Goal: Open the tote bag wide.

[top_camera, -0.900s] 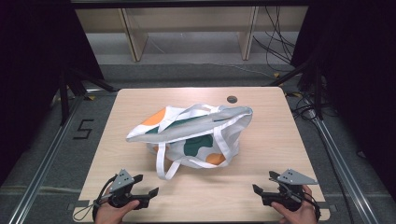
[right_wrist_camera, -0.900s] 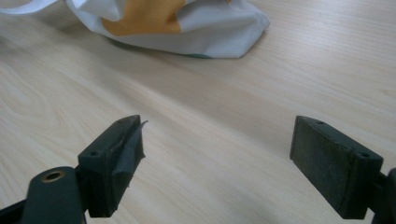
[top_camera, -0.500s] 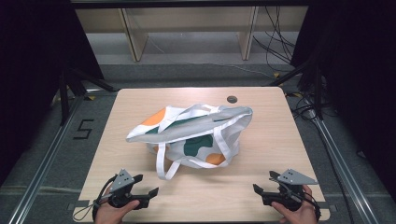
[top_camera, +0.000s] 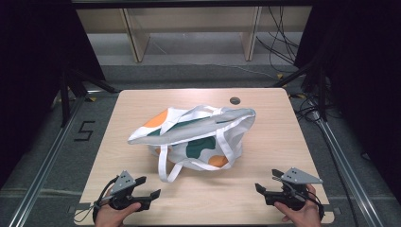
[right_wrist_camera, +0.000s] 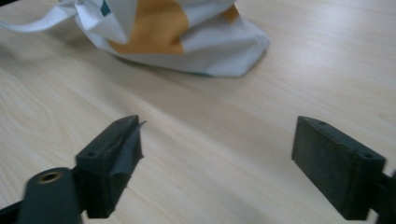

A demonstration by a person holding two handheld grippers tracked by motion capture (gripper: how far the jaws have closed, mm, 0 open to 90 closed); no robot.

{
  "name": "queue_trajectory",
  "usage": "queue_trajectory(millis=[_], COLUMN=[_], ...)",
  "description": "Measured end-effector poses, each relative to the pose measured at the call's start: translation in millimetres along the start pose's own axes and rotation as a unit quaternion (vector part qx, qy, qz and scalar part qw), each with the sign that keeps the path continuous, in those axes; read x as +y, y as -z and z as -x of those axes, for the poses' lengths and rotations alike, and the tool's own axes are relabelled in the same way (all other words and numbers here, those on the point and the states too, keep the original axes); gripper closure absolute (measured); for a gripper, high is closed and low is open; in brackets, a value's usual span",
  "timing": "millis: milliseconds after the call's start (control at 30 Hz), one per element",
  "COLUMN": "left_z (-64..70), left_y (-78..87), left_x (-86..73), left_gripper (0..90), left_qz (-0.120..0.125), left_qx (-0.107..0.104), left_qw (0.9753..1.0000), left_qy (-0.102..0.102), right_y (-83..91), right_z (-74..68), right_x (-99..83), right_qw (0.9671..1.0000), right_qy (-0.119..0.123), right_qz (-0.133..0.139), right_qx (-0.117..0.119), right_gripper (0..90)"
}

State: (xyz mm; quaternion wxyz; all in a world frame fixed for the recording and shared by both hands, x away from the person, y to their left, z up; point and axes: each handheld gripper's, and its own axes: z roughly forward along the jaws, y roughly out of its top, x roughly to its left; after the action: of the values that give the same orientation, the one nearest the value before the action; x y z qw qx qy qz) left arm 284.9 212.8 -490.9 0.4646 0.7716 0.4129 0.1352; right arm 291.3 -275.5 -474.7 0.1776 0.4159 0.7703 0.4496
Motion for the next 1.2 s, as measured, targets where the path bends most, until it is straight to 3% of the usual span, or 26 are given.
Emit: queue_trajectory(millis=[33, 67, 100, 133, 200, 233, 333, 367, 433, 467, 633, 700, 800, 867, 933, 1033, 1200], left_z=[-1.8, -0.9, -0.6, -1.8, -0.9, -1.4, -1.1, -2.1, -0.8, -0.7, 1.0, -1.3, -4.2, -7.8, -9.3, -14.0, -19.3], left_y=[0.2, 0.2, 1.2, 2.7, 4.5, 6.9, 10.3, 12.3, 14.2, 15.3, 15.7, 14.1, 12.7, 10.9, 8.8, 0.6, -12.5], left_x=[1.8, 3.4, 5.4, 7.5, 10.8, 12.6, 19.0, 22.4, 30.1, 35.4, 66.1, 82.1, 91.2, 101.0, 108.6, 125.1, 139.6], left_gripper=[26.1, 27.0, 34.5, 34.5, 40.9, 46.2, 60.5, 70.5, 76.0, 78.4, 83.1, 85.8, 87.6, 88.8, 89.0, 89.3, 89.3], left_qz=[0.0, 0.003, 0.006, 0.004, 0.016, 0.012, 0.03, 0.033, 0.043, 0.046, 0.06, 0.06, 0.062, 0.064, 0.062, 0.06, 0.053], left_qx=[-0.006, -0.007, -0.011, -0.017, -0.021, -0.019, -0.024, -0.024, -0.025, -0.028, -0.037, -0.036, -0.038, -0.035, -0.028, -0.024, -0.023], left_qw=[0.9999, 1.0, 0.9999, 0.9998, 0.9996, 0.9997, 0.9993, 0.9991, 0.9987, 0.9984, 0.9969, 0.9965, 0.9962, 0.9962, 0.9966, 0.9965, 0.997], left_qy=[-0.009, 0.0, 0.003, 0.002, 0.005, 0.001, -0.001, -0.01, -0.013, -0.019, -0.036, -0.046, -0.048, -0.047, -0.046, -0.053, -0.052], right_y=[-0.7, -0.6, -1.2, -1.2, -2.3, -2.3, -3.6, -3.4, -3.6, -2.9, -4.8, -6.3, -5.3, -9.5, -9.1, -15.9, -24.3], right_z=[2.7, 0.3, -0.8, -0.8, -1.1, 0.0, -2.8, -2.8, -1.8, -5.9, -15.0, -22.5, -30.4, -34.9, -36.1, -39.3, -43.3], right_x=[2.2, 4.3, 9.3, 9.3, 15.5, 19.2, 28.5, 37.7, 41.7, 51.9, 75.4, 94.5, 107.8, 126.1, 130.6, 154.1, 176.5], right_qw=[0.9999, 1.0, 0.9999, 0.9999, 0.9998, 0.9995, 0.9993, 0.999, 0.9985, 0.9982, 0.9953, 0.9924, 0.9921, 0.9883, 0.9884, 0.9848, 0.9847], right_qy=[0.016, 0.009, 0.007, 0.007, 0.017, 0.029, 0.028, 0.034, 0.041, 0.04, 0.064, 0.09, 0.093, 0.12, 0.121, 0.145, 0.151], right_qz=[0.005, 0.004, 0.007, 0.007, 0.01, 0.011, 0.015, 0.018, 0.027, 0.029, 0.051, 0.059, 0.044, 0.06, 0.051, 0.058, 0.047], right_qx=[0.002, 0.003, 0.006, 0.006, 0.008, 0.011, 0.019, 0.024, 0.023, 0.033, 0.051, 0.059, 0.071, 0.072, 0.077, 0.075, 0.074], right_gripper=[16.0, 15.9, 15.9, 15.9, 17.9, 21.7, 33.1, 42.5, 46.1, 55.2, 68.2, 76.9, 81.9, 86.5, 87.3, 89.3, 89.7])
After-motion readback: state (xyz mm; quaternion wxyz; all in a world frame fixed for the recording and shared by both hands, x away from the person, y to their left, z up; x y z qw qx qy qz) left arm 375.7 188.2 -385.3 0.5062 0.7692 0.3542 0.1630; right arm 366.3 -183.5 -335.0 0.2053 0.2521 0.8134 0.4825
